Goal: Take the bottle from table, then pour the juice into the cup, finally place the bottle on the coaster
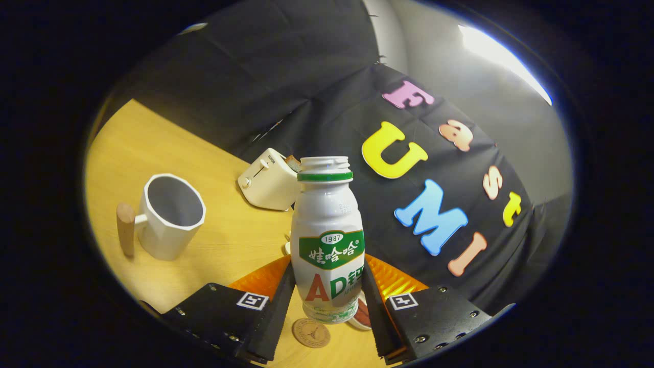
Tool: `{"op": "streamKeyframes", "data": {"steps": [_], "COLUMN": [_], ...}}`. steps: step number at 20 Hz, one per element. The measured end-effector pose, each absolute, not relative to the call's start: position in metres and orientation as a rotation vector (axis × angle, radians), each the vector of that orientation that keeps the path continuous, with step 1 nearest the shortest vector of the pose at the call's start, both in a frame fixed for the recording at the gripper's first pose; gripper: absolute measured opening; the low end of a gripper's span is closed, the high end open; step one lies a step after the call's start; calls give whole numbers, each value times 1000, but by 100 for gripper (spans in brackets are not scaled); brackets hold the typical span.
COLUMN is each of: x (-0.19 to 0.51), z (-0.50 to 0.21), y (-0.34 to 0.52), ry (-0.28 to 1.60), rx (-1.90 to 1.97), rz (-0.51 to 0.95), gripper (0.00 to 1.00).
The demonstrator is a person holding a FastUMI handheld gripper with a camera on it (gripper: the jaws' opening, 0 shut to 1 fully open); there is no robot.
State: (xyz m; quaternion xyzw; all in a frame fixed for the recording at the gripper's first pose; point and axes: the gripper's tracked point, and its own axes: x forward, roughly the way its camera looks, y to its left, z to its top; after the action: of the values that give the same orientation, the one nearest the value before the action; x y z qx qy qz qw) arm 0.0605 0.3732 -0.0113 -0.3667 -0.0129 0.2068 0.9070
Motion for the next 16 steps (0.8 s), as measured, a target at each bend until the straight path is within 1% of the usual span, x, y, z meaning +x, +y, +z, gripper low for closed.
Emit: {"op": "streamKeyframes", "data": {"steps": [7,11,16], "x": [85,99,116], "z": [-12,-31,-58], "y": [328,319,297], "ry": [58,117,190], "rx": [-505,-360,-214], "rz": [396,422,402], "gripper": [71,71,71]}}
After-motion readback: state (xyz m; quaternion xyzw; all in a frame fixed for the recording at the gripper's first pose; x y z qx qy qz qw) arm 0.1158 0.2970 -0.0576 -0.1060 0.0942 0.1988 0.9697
